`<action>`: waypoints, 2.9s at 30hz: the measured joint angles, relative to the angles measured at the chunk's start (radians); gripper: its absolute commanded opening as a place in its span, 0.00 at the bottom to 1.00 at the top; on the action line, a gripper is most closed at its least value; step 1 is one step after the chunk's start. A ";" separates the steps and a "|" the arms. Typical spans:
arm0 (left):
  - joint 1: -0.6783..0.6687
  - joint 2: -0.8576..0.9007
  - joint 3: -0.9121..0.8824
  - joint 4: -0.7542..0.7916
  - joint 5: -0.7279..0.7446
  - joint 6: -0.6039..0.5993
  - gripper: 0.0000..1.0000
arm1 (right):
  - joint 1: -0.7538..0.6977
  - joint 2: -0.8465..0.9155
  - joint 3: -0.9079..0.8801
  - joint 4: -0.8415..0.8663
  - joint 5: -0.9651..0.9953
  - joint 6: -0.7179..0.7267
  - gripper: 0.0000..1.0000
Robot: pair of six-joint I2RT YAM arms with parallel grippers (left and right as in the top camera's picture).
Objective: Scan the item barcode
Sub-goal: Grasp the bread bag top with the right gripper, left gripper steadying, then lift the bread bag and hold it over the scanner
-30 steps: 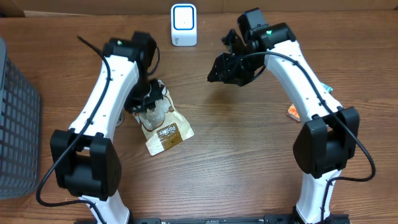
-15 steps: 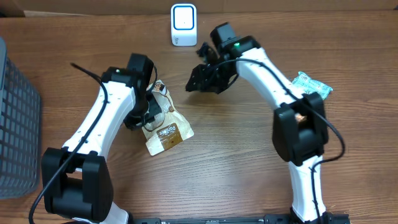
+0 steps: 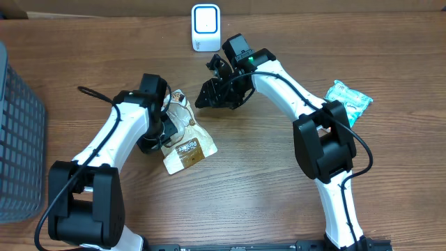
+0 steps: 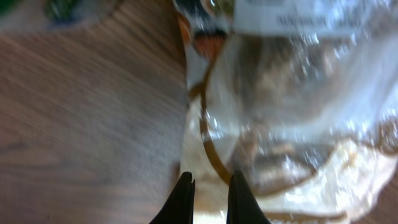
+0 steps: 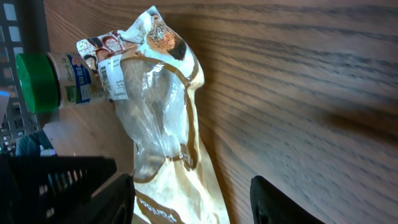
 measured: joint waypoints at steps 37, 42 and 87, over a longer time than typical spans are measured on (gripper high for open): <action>0.038 0.006 -0.178 0.277 0.066 0.156 0.04 | 0.134 0.111 0.001 0.075 -0.045 0.094 0.40; 0.037 0.011 -0.177 0.280 0.063 0.159 0.04 | 0.158 0.125 0.001 0.078 -0.033 0.099 0.07; 0.223 -0.030 0.548 -0.282 0.109 0.253 1.00 | -0.148 -0.605 -0.003 -0.195 0.035 -0.109 0.04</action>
